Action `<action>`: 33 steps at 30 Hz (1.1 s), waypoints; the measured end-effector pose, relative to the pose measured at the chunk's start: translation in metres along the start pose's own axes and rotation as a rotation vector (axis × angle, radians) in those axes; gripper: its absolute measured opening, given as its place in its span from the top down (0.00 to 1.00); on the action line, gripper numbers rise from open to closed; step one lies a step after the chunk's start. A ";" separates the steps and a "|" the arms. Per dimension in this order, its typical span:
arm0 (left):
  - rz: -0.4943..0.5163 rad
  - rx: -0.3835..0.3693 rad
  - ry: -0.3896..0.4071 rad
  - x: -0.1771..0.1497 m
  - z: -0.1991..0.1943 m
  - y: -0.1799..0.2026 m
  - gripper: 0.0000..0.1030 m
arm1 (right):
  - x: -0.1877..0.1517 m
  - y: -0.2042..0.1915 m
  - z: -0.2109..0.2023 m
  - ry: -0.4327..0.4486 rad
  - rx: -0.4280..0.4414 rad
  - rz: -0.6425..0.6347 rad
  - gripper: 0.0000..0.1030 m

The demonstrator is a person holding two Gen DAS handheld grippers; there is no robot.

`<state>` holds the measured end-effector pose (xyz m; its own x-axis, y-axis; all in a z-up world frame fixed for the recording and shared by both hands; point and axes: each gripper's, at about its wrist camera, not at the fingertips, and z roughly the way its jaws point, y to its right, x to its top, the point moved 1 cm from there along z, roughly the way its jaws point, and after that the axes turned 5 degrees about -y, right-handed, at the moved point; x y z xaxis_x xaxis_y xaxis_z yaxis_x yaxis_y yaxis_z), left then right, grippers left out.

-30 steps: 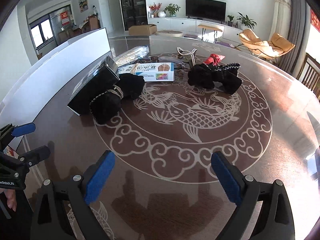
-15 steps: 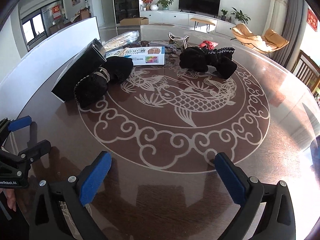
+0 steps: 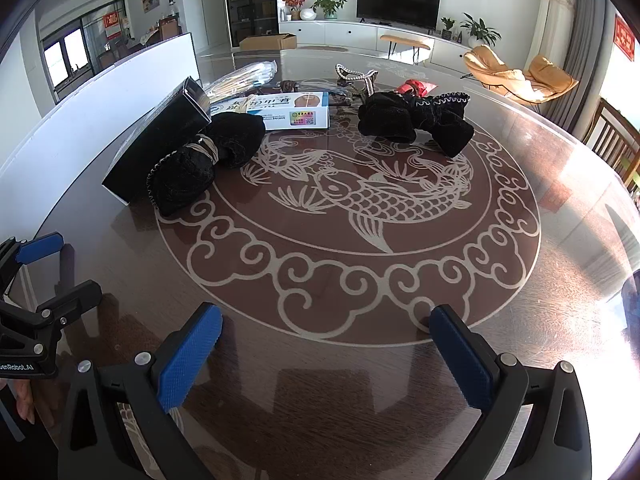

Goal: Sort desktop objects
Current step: 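Move both open tools back over the table, then grasp the black soap-bar box with the left tool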

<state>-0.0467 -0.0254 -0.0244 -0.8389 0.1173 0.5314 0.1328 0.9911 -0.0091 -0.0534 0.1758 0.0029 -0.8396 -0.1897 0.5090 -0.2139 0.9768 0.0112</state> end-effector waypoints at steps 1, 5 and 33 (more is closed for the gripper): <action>0.001 -0.001 0.000 0.000 0.000 0.000 0.00 | 0.000 0.000 0.000 0.000 0.000 0.000 0.00; 0.014 -0.011 0.001 0.000 -0.001 0.000 0.00 | 0.000 0.000 0.000 0.000 0.002 0.001 0.00; -0.012 0.003 0.007 -0.003 -0.001 -0.015 0.00 | 0.061 0.009 0.038 -0.006 -0.017 0.040 0.00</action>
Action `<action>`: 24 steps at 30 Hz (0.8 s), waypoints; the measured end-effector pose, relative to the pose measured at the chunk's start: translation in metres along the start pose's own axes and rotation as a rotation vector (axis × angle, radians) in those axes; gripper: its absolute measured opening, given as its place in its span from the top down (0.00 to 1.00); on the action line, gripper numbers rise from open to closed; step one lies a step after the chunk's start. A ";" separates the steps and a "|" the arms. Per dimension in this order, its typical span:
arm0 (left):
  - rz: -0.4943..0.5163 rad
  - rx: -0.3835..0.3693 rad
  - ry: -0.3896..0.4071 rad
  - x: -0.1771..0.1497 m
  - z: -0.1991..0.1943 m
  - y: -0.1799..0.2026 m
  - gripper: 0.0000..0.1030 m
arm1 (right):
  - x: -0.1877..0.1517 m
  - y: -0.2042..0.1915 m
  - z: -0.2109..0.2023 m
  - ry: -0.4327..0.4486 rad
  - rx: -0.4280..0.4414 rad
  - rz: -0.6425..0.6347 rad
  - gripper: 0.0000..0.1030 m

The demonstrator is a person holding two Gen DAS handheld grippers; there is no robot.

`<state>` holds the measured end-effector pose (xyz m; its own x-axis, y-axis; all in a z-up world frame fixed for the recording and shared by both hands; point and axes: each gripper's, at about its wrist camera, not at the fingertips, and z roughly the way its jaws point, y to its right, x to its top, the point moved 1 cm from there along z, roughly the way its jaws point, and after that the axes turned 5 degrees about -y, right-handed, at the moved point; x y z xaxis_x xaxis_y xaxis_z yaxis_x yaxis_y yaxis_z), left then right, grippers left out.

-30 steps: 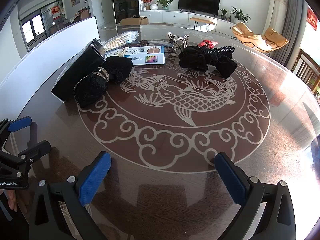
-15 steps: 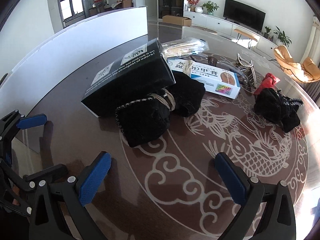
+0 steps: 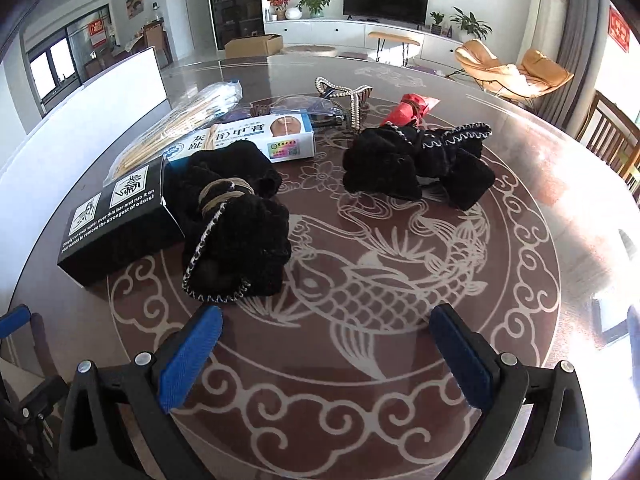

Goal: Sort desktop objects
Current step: 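Grasp the black soap-bar box with the left tool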

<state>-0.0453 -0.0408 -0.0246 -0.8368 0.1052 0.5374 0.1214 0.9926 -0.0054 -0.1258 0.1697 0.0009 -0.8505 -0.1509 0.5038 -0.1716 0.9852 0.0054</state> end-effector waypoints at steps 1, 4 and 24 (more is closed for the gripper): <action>0.000 0.001 0.000 0.000 0.000 0.000 0.00 | -0.004 0.004 -0.002 0.003 0.005 -0.005 0.00; 0.015 -0.010 -0.011 0.005 0.003 0.003 0.00 | -0.008 0.008 -0.008 0.004 0.009 -0.020 0.00; 0.269 -0.167 -0.039 0.108 0.066 0.041 0.00 | -0.009 0.010 -0.010 0.004 0.007 -0.022 0.00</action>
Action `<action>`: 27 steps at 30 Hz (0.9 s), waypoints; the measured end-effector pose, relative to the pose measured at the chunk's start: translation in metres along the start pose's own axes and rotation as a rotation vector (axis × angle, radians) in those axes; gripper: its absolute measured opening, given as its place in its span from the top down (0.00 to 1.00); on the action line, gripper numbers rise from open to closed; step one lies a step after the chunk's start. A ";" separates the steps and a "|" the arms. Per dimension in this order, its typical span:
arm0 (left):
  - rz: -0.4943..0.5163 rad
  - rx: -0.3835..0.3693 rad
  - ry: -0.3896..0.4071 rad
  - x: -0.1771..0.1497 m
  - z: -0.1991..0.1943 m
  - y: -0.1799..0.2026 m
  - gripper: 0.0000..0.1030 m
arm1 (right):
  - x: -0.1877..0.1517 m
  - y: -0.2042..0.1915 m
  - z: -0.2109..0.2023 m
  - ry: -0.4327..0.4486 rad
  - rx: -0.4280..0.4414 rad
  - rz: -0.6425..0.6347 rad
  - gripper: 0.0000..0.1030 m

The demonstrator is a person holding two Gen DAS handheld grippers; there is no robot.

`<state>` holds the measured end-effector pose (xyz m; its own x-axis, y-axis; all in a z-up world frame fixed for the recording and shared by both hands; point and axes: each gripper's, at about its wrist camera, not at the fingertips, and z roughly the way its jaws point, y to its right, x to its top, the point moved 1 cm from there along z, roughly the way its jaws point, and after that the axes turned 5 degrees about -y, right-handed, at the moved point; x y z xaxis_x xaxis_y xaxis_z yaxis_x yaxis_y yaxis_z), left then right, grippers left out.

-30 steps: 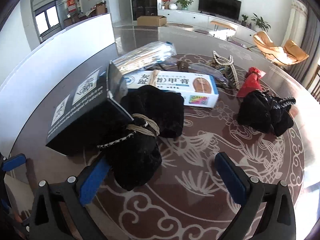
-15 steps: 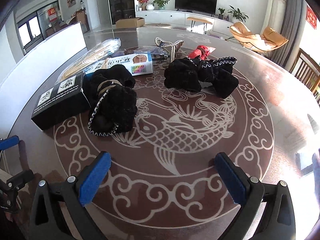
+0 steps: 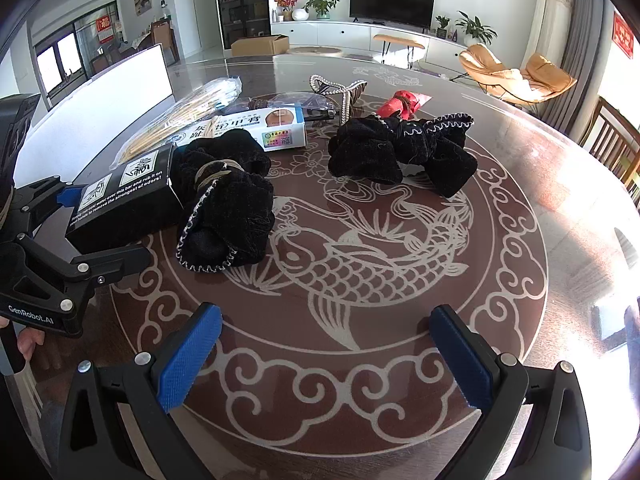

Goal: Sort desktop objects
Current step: 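Grasp the black soap-bar box with the left tool, then grasp the black velvet pouch with the right tool while the left tool holds the box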

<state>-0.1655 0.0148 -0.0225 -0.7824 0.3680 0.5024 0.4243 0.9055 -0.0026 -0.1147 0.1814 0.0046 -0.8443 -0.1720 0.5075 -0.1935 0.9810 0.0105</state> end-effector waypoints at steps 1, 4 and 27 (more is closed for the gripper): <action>-0.010 0.013 0.011 -0.001 -0.002 -0.001 0.03 | 0.000 0.000 0.000 0.000 0.000 0.000 0.00; -0.081 0.024 0.051 -0.007 -0.011 -0.011 0.31 | 0.000 0.000 0.000 0.000 0.000 0.000 0.00; -0.200 0.130 0.054 -0.062 -0.039 0.005 0.42 | -0.001 0.000 0.000 0.000 0.000 0.000 0.00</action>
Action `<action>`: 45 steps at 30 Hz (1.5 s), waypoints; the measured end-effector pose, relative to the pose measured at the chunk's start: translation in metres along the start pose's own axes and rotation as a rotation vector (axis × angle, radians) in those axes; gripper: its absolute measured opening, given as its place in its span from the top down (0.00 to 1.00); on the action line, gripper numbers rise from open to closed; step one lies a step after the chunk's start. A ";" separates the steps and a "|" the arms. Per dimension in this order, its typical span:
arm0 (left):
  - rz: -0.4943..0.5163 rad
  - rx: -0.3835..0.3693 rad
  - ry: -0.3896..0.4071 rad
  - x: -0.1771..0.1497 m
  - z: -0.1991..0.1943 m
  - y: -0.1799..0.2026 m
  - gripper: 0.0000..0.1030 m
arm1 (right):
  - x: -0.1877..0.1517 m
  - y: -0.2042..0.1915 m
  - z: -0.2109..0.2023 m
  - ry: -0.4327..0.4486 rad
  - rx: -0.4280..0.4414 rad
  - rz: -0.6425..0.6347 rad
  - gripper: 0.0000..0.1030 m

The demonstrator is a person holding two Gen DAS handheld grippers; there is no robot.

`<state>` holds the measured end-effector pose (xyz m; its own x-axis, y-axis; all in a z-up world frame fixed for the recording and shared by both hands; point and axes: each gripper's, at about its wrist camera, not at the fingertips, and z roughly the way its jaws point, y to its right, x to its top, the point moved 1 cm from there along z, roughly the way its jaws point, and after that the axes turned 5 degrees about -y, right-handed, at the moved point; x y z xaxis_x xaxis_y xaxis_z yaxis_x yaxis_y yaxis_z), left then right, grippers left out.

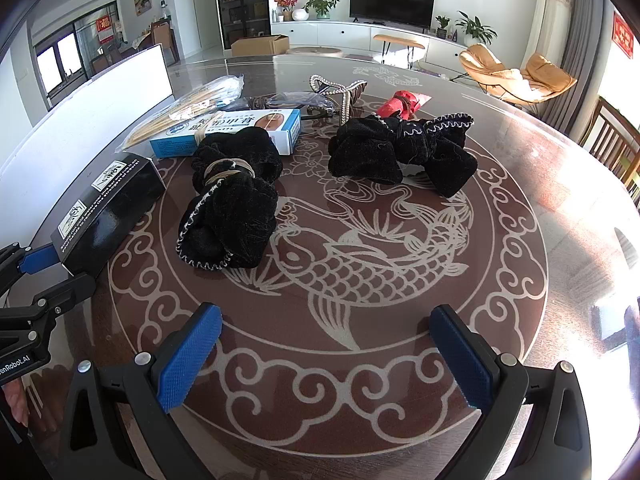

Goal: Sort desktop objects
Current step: 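Grasp the black velvet pouch with the right tool while the left tool holds the box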

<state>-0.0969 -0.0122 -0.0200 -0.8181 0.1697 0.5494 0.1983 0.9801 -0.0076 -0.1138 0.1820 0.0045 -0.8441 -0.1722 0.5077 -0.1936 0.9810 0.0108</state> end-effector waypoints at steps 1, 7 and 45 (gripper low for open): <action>0.000 0.000 0.000 0.000 0.000 0.000 0.42 | 0.000 0.000 0.000 0.000 0.000 0.000 0.00; 0.000 0.000 0.000 0.000 0.000 0.000 0.42 | 0.000 0.000 0.000 0.000 0.000 0.000 0.00; 0.000 0.004 0.000 0.001 -0.001 -0.001 0.41 | 0.051 -0.028 0.009 0.056 0.300 0.014 0.00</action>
<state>-0.0973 -0.0127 -0.0192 -0.8183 0.1698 0.5491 0.1962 0.9805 -0.0108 -0.1562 0.1453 0.0221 -0.8205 -0.1451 0.5529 -0.3280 0.9117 -0.2475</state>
